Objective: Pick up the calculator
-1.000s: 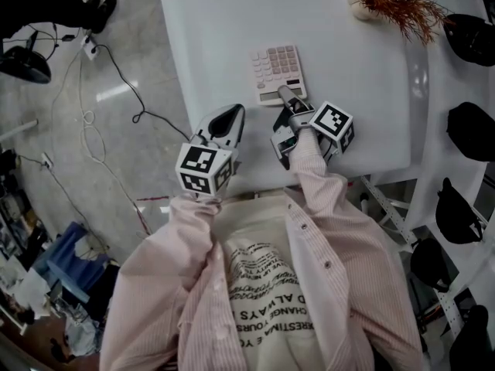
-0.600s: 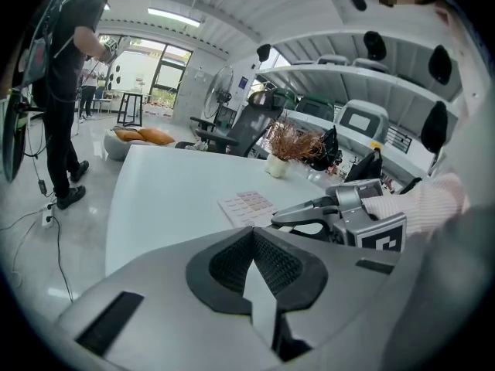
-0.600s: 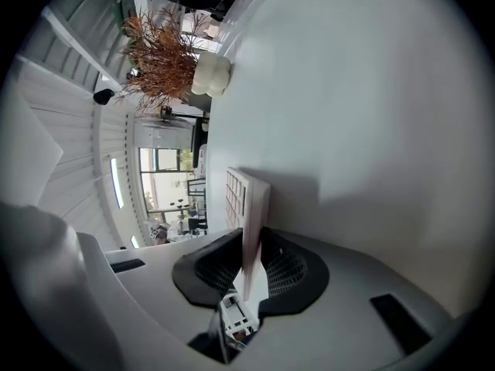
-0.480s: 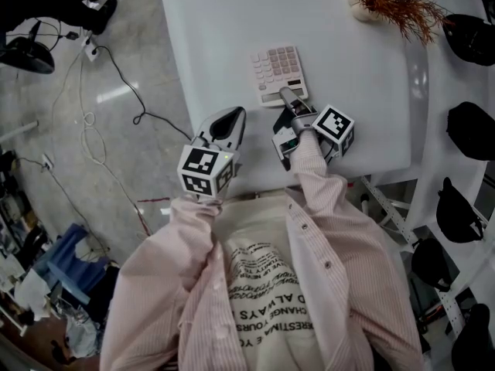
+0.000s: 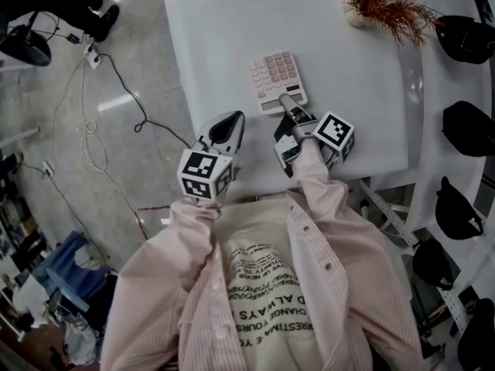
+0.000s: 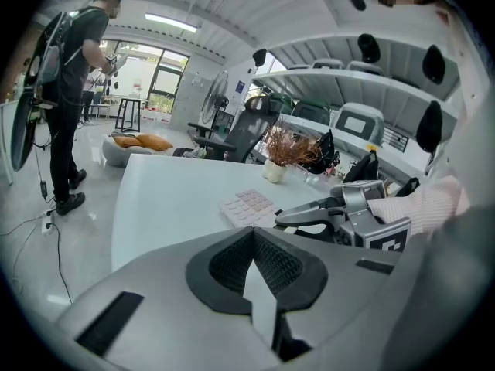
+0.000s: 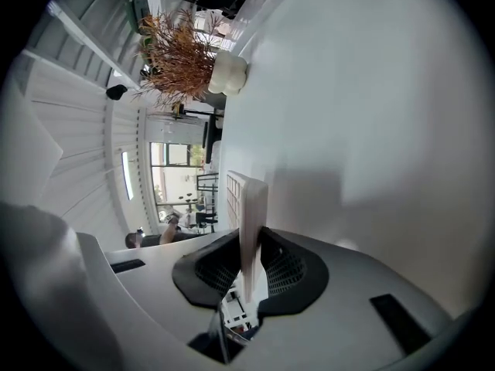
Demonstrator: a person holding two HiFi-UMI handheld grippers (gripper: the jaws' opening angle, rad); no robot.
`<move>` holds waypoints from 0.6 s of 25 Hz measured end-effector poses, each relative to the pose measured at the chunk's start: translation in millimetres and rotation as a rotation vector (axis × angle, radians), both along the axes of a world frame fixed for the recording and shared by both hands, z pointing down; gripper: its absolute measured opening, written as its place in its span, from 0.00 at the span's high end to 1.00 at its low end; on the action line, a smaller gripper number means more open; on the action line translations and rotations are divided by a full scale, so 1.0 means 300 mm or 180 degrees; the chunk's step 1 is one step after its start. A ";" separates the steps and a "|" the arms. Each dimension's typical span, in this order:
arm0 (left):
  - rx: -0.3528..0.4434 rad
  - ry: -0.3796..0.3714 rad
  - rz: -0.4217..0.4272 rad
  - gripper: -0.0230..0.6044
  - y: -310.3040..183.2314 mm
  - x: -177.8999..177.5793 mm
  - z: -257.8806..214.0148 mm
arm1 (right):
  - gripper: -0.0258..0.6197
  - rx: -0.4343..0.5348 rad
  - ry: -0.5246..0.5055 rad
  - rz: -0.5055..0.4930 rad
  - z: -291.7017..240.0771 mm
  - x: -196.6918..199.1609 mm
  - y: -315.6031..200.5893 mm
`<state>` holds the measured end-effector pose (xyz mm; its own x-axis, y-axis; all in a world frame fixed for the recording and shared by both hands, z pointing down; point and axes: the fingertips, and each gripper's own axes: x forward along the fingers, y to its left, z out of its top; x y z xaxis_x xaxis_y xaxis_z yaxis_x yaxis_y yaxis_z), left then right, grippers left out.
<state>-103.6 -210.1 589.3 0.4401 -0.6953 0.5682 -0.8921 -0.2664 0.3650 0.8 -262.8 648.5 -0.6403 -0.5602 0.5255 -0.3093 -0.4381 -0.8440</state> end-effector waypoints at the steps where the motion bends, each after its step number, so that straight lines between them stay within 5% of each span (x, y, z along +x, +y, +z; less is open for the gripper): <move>1: 0.0015 -0.0002 0.0002 0.96 -0.001 -0.002 -0.008 | 0.87 0.0016 -0.0005 -0.0018 -0.010 0.001 0.001; 15: 0.0363 0.0004 0.0018 0.96 -0.012 -0.024 -0.149 | 0.87 0.0275 -0.0110 -0.0145 -0.194 0.014 0.029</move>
<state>-110.6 -213.6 544.6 0.4449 -0.7530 0.4848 -0.8900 -0.3114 0.3331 5.0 -254.1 590.2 -0.6830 -0.5724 0.4538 -0.2975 -0.3494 -0.8885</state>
